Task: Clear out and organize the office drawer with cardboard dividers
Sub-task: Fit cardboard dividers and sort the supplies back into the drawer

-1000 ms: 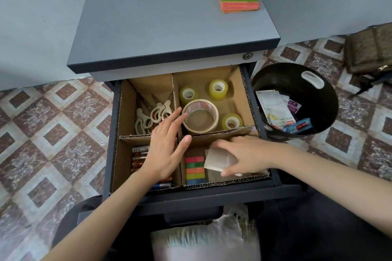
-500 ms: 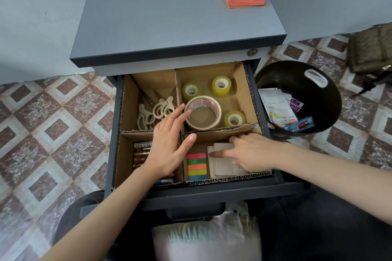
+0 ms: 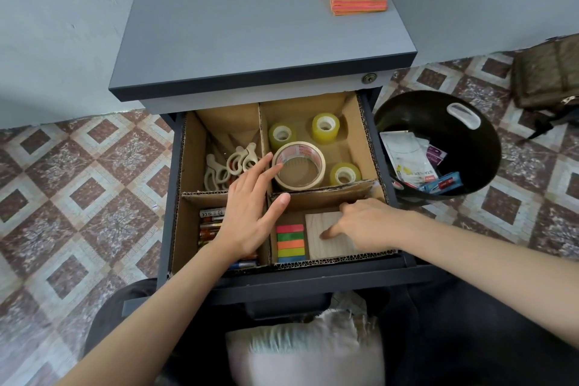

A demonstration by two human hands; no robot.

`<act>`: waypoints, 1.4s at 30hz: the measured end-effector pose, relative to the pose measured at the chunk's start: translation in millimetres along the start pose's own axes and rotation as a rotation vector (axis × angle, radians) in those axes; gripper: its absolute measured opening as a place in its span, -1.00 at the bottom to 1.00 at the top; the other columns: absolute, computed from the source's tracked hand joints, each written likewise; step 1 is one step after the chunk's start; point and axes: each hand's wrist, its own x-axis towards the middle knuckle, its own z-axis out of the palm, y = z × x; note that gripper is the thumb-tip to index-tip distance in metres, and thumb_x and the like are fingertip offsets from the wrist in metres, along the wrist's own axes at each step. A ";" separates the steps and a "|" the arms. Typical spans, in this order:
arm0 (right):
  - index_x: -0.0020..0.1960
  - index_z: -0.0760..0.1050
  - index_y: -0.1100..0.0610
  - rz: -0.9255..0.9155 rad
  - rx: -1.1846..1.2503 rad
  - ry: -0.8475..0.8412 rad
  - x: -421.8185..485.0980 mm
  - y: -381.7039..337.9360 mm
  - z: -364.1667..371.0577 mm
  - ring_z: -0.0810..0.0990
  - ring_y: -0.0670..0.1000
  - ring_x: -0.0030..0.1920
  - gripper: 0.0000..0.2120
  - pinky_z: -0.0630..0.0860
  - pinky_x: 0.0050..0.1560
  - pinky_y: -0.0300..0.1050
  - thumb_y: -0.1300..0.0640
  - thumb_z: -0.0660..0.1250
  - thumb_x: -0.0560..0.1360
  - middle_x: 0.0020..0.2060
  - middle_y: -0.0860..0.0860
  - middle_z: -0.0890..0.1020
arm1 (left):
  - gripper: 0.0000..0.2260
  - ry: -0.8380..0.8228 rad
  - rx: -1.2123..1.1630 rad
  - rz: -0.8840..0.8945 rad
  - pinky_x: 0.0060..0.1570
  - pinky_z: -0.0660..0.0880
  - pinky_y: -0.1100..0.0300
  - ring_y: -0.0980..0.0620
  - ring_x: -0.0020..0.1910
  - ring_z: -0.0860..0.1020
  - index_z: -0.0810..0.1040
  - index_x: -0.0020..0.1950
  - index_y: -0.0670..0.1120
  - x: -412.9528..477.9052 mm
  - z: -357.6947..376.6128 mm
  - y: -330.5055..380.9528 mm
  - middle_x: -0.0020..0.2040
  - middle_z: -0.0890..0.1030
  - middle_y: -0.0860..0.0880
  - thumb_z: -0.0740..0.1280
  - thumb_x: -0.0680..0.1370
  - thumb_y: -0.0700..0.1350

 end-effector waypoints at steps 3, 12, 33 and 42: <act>0.46 0.19 -0.21 0.009 0.033 -0.008 -0.8 1.3 1.9 0.43 0.12 0.15 -0.42 0.25 -0.13 -0.11 0.30 0.04 0.57 0.19 0.12 0.40 | -0.39 -0.014 0.005 -0.014 0.35 -0.01 0.20 0.27 0.40 0.07 0.26 0.45 0.08 -0.1 -1.1 1.0 0.51 0.15 0.10 -0.06 0.49 0.33; 0.43 0.29 -0.15 0.039 0.290 0.144 -14.9 -0.4 7.2 0.40 0.14 0.29 -0.35 0.41 0.21 0.00 0.40 0.05 0.49 0.36 0.14 0.38 | -0.39 -0.091 -0.098 -0.113 0.43 0.14 0.08 0.18 0.43 0.14 0.30 0.42 0.08 6.5 -20.9 12.9 0.48 0.22 0.07 0.01 0.45 0.34; -0.07 0.66 0.17 0.219 0.679 1.132 -62.5 116.6 -121.1 0.56 -0.07 -0.14 -0.88 0.43 -0.10 -0.26 0.20 0.34 0.50 -0.17 -0.01 0.66 | -0.70 0.081 0.253 0.196 0.18 0.36 0.23 0.06 0.14 0.46 0.50 0.26 -0.07 188.6 -93.8 122.2 0.22 0.50 -0.01 0.31 0.54 -0.05; -0.01 0.64 0.13 0.275 0.695 1.153 -49.8 157.5 -115.2 0.54 -0.14 -0.18 -0.85 0.38 -0.20 -0.45 0.13 0.32 0.52 -0.13 -0.02 0.66 | -0.20 -0.370 0.517 0.156 0.43 0.09 0.14 -0.02 0.50 0.09 0.06 0.53 -0.12 309.5 -97.2 160.4 0.53 0.10 -0.05 0.45 0.44 -0.01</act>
